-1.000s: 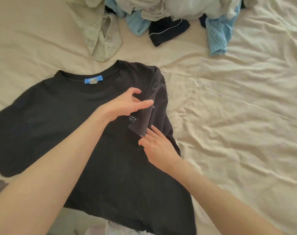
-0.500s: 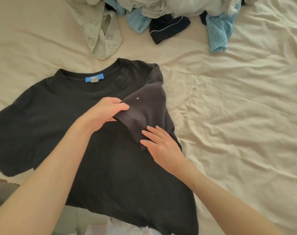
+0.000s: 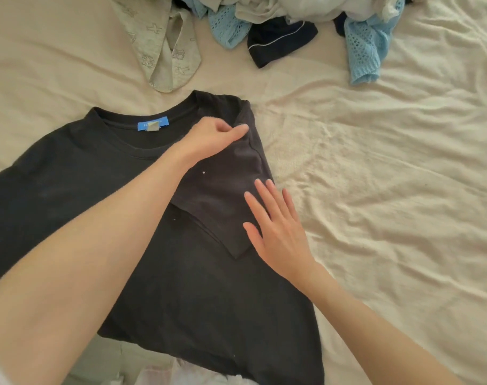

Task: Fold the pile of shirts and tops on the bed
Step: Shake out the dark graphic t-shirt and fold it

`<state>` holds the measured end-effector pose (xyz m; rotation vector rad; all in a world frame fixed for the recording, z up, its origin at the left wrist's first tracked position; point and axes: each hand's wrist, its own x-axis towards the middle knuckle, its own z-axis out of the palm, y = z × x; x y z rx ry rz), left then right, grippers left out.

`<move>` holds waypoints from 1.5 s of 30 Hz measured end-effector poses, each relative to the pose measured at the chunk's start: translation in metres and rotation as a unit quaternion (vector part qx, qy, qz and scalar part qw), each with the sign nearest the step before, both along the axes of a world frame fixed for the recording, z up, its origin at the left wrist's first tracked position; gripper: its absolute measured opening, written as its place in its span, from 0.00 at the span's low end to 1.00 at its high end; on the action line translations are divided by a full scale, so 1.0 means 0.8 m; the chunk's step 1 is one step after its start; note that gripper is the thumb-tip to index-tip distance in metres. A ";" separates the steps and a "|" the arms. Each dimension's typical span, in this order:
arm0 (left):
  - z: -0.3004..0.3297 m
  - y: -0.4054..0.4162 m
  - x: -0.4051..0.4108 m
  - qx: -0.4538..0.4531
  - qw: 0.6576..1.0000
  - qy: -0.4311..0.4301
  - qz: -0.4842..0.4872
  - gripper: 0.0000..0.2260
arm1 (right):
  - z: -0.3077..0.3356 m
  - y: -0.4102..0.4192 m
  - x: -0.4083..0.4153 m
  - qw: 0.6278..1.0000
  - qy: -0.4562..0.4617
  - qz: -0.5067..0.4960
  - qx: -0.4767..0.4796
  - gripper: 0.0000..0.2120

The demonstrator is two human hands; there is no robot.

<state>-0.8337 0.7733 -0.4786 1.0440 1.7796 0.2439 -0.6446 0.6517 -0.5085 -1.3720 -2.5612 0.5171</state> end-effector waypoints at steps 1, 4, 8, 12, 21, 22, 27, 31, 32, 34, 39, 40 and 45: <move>-0.008 0.010 0.005 0.009 1.000 0.002 -0.011 0.15 | -0.005 0.001 -0.001 0.999 -0.037 0.021 0.000 0.22; -0.029 0.029 0.012 0.079 0.997 0.022 0.011 0.09 | -0.028 -0.001 0.004 0.992 -0.112 0.051 -0.016 0.25; -0.042 0.021 0.020 0.150 0.985 0.088 0.016 0.10 | -0.043 -0.007 0.011 0.987 -0.154 0.042 -0.028 0.25; -0.041 -0.024 0.007 0.179 0.962 0.198 -0.056 0.19 | -0.027 -0.007 0.001 0.990 -0.138 0.034 -0.002 0.26; -0.028 -0.158 -0.062 0.117 0.934 0.330 -0.068 0.13 | -0.018 -0.046 -0.033 0.974 -0.191 0.091 -0.082 0.28; -0.024 -0.170 -0.069 0.108 0.935 0.332 -0.059 0.13 | -0.014 -0.049 -0.037 0.974 -0.193 0.079 -0.089 0.29; 0.006 -0.245 -0.129 0.111 0.939 0.321 0.050 0.11 | 0.010 -0.071 -0.057 0.969 -0.215 0.044 -0.116 0.29; 0.023 -0.312 -0.205 0.096 0.917 0.325 0.209 0.14 | 0.026 -0.099 -0.099 0.968 -0.213 0.069 -0.116 0.28; 0.025 -0.327 -0.226 0.087 0.905 0.324 0.260 0.16 | 0.028 -0.107 -0.117 0.969 -0.205 0.079 -0.116 0.28; 0.024 -0.353 -0.268 0.052 0.879 0.302 0.366 0.20 | 0.030 -0.125 -0.161 0.970 -0.189 0.097 -0.120 0.27; 0.009 -0.386 -0.332 -0.038 0.825 0.142 0.546 0.31 | 0.021 -0.172 -0.267 0.965 -0.153 0.175 -0.121 0.24; 0.005 -0.388 -0.340 -0.015 0.823 0.092 0.560 0.31 | 0.019 -0.180 -0.282 0.962 -0.154 0.194 -0.119 0.24; -0.004 -0.392 -0.384 0.045 0.767 -0.128 0.627 0.20 | 0.007 -0.205 -0.320 0.946 -0.197 0.219 -0.138 0.27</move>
